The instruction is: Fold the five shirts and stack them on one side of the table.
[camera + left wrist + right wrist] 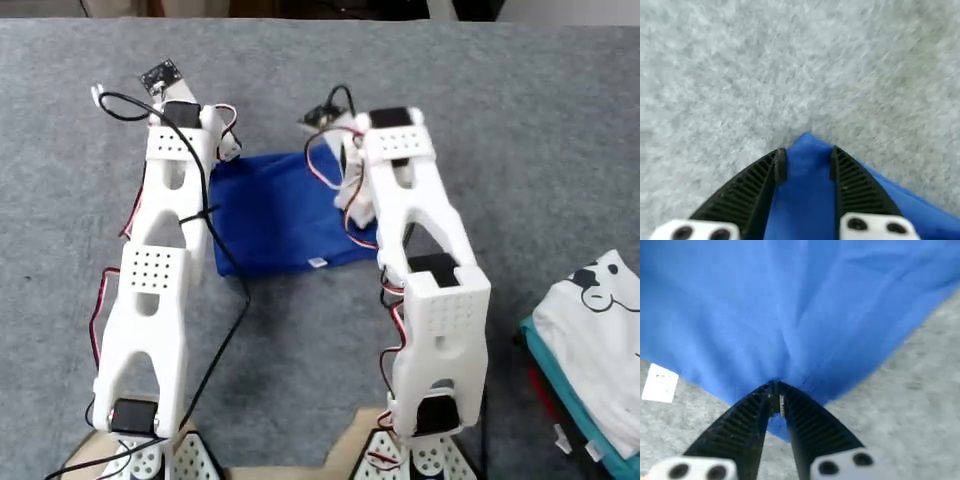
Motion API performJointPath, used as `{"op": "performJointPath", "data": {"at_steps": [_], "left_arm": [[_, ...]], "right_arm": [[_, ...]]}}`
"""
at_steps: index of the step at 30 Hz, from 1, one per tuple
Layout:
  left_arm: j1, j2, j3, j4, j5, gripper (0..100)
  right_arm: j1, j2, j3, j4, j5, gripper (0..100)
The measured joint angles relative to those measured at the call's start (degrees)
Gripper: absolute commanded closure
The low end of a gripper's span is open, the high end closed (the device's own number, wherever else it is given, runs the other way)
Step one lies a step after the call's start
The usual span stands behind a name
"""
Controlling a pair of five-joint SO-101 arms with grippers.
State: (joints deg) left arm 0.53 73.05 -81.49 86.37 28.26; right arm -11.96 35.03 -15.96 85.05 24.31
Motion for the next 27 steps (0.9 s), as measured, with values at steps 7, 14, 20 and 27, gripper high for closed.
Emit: {"op": "performJointPath", "data": {"at_steps": [7, 14, 20, 27], "left_arm": [[-0.09, 0.62, -1.23, -0.26, 0.0, 84], [-0.09, 0.62, -1.23, -0.26, -0.09, 84], [-0.18, 0.79, -4.66, 2.55, -2.64, 84], [-0.18, 0.79, -11.52, 7.91, -4.04, 84]], "right_arm": [[2.81, -1.41, 7.74, -3.6, 0.0, 99.4], [3.69, -1.32, 4.84, -3.6, 0.0, 99.4], [3.25, -1.32, -11.87, 2.55, -2.64, 86.9], [1.58, -1.32, -25.32, 14.42, -4.48, 70.5]]}}
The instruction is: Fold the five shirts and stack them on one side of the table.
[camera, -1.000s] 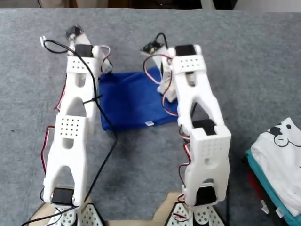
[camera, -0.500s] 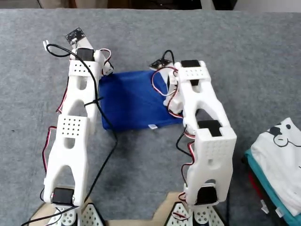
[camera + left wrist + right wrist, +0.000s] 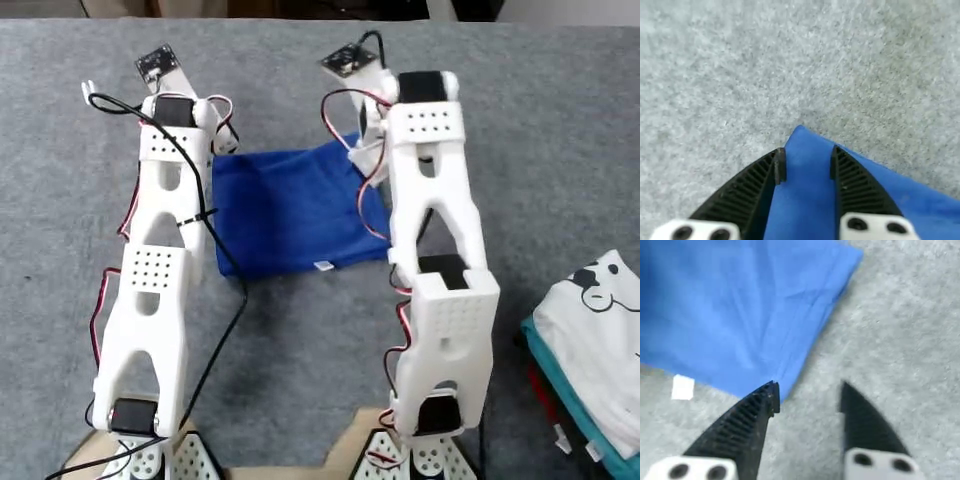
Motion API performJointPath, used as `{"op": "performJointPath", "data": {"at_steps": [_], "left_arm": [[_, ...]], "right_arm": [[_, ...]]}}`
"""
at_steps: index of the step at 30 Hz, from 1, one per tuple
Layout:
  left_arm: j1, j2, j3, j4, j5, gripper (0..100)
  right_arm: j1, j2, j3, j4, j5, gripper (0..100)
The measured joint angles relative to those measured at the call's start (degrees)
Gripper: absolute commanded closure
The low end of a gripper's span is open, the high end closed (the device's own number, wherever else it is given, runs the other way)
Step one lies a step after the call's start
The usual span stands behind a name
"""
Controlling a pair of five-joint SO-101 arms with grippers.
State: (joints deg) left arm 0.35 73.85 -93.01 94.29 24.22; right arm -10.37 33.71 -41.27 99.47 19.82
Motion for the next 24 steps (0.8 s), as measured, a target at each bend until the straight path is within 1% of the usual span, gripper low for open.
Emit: {"op": "performJointPath", "data": {"at_steps": [4, 7, 9, 12, 20, 24], "left_arm": [[-0.26, 0.0, -0.26, 0.18, -0.18, 84], [-2.37, 0.0, -0.26, 1.49, -0.18, 82], [-4.75, 0.0, -0.26, 2.73, -1.58, 80], [-6.95, 0.0, -0.26, 3.87, -4.4, 79], [-6.33, 0.0, -0.26, 4.22, -5.63, 79], [-6.33, 0.0, -0.26, 4.22, -5.63, 79]], "right_arm": [[-2.55, 0.0, 2.46, -0.35, -3.16, 70.3], [-3.96, 0.09, 5.63, -1.76, -5.27, 70.2], [-4.22, 1.05, 6.59, -2.2, -6.77, 70.2], [-4.04, 3.96, 6.68, -2.37, -8.18, 70.2], [-4.04, 11.78, 6.68, -7.38, -9.85, 70.4], [-4.04, 14.77, 6.59, -7.74, -9.93, 70.6]]}}
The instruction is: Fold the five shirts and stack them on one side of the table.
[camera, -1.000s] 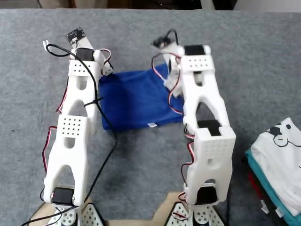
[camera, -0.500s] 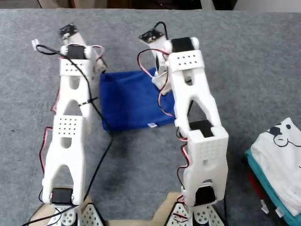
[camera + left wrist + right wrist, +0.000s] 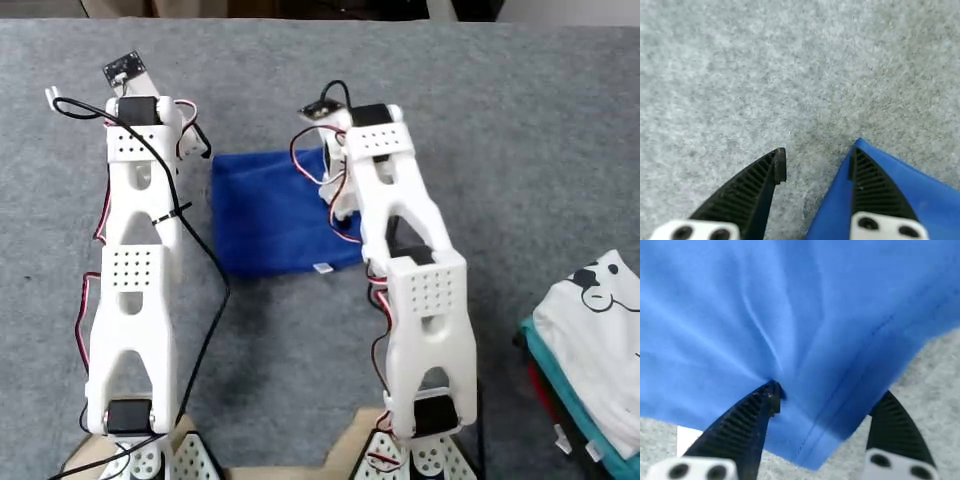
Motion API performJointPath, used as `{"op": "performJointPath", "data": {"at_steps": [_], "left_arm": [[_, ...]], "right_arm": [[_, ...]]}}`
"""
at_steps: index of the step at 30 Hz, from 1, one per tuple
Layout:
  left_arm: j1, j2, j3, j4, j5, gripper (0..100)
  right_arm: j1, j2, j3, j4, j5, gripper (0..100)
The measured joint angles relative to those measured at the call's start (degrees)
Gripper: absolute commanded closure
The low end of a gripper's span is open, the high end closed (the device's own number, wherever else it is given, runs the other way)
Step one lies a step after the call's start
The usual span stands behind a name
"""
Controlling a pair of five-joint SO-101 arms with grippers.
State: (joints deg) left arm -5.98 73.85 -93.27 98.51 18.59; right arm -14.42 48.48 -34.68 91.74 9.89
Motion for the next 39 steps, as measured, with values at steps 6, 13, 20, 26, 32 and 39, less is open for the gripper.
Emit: {"op": "performJointPath", "data": {"at_steps": [6, 13, 20, 26, 32, 39], "left_arm": [[0.0, 0.0, 0.0, 0.0, 0.0, 79], [0.0, 0.0, 0.0, 0.0, 0.0, 79], [0.0, 0.0, 0.0, 0.0, 0.0, 79], [0.0, 0.0, 0.0, 0.0, -0.09, 79], [-0.79, 0.0, 0.0, 0.0, 0.09, 79], [-0.7, 0.0, 0.0, -0.18, -0.18, 79]], "right_arm": [[0.0, 1.58, -0.7, 0.18, 0.0, 77.8], [0.18, 3.08, -2.55, 1.93, -0.09, 96.8], [0.35, 8.79, -13.1, 8.0, -0.18, 99.5], [0.53, 10.9, -22.24, 9.85, 0.09, 99.5], [3.25, 6.86, -22.68, 9.85, 0.0, 99.5], [9.41, -4.92, -18.02, 9.85, 0.0, 99.5]]}}
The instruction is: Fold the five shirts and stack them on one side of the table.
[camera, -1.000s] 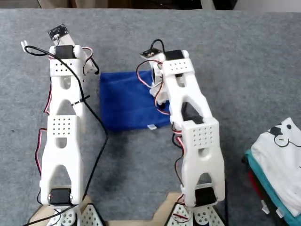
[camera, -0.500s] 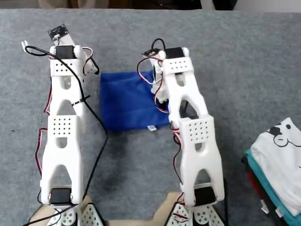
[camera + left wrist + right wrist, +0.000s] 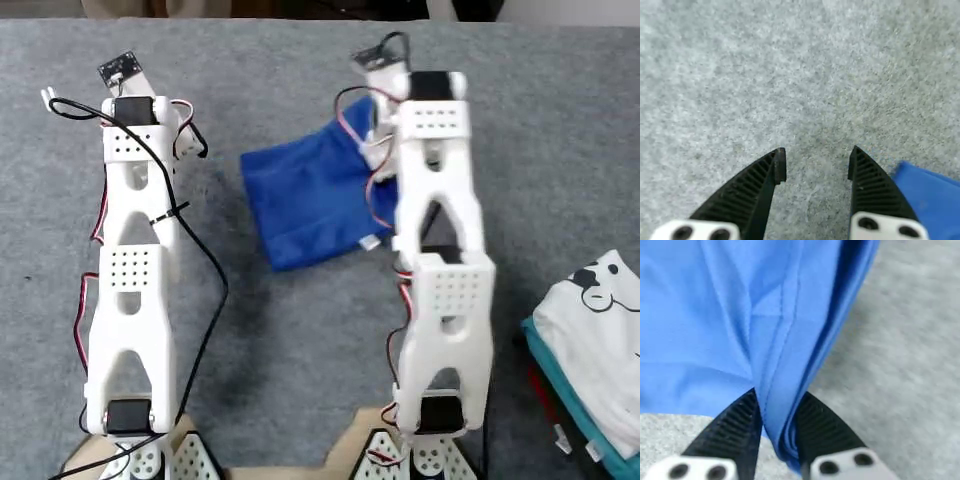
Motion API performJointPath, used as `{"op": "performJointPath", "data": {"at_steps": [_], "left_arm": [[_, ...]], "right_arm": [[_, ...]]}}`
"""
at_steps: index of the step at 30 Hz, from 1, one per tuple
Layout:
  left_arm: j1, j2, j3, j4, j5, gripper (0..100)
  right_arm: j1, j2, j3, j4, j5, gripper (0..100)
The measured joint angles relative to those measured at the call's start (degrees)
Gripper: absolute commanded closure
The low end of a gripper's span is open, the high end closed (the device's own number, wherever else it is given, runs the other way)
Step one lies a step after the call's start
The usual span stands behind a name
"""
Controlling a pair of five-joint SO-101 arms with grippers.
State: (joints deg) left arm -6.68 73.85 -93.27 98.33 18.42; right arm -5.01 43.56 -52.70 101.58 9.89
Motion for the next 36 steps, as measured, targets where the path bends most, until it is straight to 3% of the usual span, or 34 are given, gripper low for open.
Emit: {"op": "performJointPath", "data": {"at_steps": [7, 20, 36], "left_arm": [[0.0, 0.0, 0.0, 0.0, -1.58, 79], [0.0, 0.0, 0.0, 0.0, -1.58, 79], [0.0, 0.0, 0.0, 0.0, -1.58, 79]], "right_arm": [[7.74, -10.37, 7.21, 0.0, 0.0, 99.5], [31.3, -32.97, 25.32, 0.0, 0.35, 99.5], [62.24, -51.96, 39.21, 0.0, 15.12, 99.5]]}}
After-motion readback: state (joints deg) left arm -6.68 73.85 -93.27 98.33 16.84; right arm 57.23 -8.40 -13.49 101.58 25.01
